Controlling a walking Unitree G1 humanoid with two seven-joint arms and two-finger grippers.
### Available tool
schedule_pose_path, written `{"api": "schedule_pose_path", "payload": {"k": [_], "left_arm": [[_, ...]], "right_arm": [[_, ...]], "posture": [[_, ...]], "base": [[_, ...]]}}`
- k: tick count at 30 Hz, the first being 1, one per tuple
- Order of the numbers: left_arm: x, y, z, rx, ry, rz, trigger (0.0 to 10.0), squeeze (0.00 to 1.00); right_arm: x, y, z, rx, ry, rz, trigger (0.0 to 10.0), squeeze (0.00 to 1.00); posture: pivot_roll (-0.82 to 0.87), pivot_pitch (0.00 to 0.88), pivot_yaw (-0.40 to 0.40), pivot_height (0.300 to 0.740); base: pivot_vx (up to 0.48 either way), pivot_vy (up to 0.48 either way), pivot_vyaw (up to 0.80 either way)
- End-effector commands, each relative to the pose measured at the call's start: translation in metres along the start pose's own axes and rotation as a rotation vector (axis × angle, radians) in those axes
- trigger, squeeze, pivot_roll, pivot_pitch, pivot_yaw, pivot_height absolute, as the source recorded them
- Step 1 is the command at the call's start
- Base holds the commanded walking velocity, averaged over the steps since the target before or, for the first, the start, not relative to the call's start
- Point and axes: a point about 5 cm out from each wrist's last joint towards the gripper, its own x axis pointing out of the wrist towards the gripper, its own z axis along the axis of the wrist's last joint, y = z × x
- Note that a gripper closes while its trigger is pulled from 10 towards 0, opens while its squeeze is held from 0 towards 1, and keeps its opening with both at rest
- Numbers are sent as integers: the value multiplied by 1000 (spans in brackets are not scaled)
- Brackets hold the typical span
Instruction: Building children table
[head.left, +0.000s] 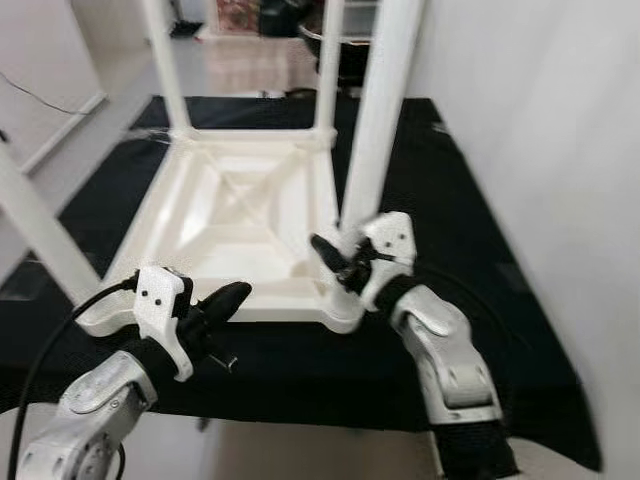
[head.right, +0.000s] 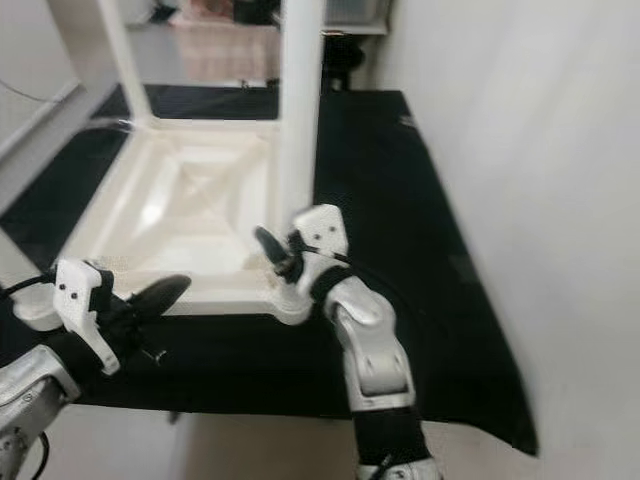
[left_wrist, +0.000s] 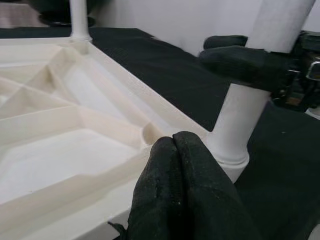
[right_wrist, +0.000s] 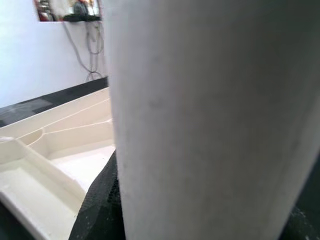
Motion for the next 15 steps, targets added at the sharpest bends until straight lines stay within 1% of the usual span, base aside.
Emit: {"api": "schedule_pose_path", "payload": {"k": [1, 3, 4, 5, 7, 8, 9, 10, 11, 12, 13, 14, 15], "left_arm": [[-2, 2, -4, -3, 16, 12, 10000, 0], [-2, 2, -4, -3, 16, 11, 10000, 0], [-1, 2, -5, -2, 18, 2, 10000, 0], [-1, 1, -5, -2, 19, 0, 10000, 0], [-1, 1, -5, -3, 18, -1, 10000, 0], [-1, 1, -5, -3, 18, 0, 10000, 0], [-1, 1, -4, -3, 17, 0, 10000, 0], [0, 1, -4, -3, 15, 1, 10000, 0], [0, 0, -4, -3, 15, 1, 10000, 0], [0, 0, -4, -3, 15, 1, 10000, 0], [0, 0, -4, -2, 14, 1, 10000, 0], [0, -1, -4, -2, 14, 1, 10000, 0], [0, -1, -4, -2, 14, 1, 10000, 0]], "right_arm": [[-6, 14, -37, 42, 202, 29, 10000, 0], [-6, 14, -37, 42, 202, 25, 10000, 0], [-5, 21, -24, 137, 149, 165, 10000, 1000], [-5, 23, -21, 162, 132, 208, 10000, 1000], [-4, 22, -6, 121, 46, 327, 10000, 1000], [-3, 21, -2, 101, 17, 366, 10000, 1000], [-2, 20, 4, 100, -15, 447, 10000, 1000], [-2, 20, 8, 106, -32, 497, 10000, 1000], [1, 17, 11, 74, -37, 589, 10000, 345], [1, 17, 11, 74, -37, 589, 10000, 345], [2, 14, 12, 49, -38, 649, 10000, 0], [5, 8, 13, 6, -30, 706, 10000, 0], [8, 1, 14, -9, -13, 747, 10000, 0]], "posture": [[31, 148, -51, 740], [31, 148, -51, 740], [26, 141, -50, 740], [26, 141, -50, 740], [26, 141, -50, 740], [26, 141, -50, 740], [33, 145, -53, 740], [33, 145, -53, 740], [44, 146, -55, 740], [44, 146, -55, 740], [49, 146, -55, 740], [53, 149, -56, 740], [54, 149, -58, 740]], "base": [[0, 0, 0], [0, 0, 0], [0, 0, 0], [0, 0, 0], [0, 0, 0], [0, 0, 0], [0, 0, 0], [0, 0, 0], [0, 0, 0], [0, 0, 0], [0, 0, 0], [0, 0, 0], [0, 0, 0]]}}
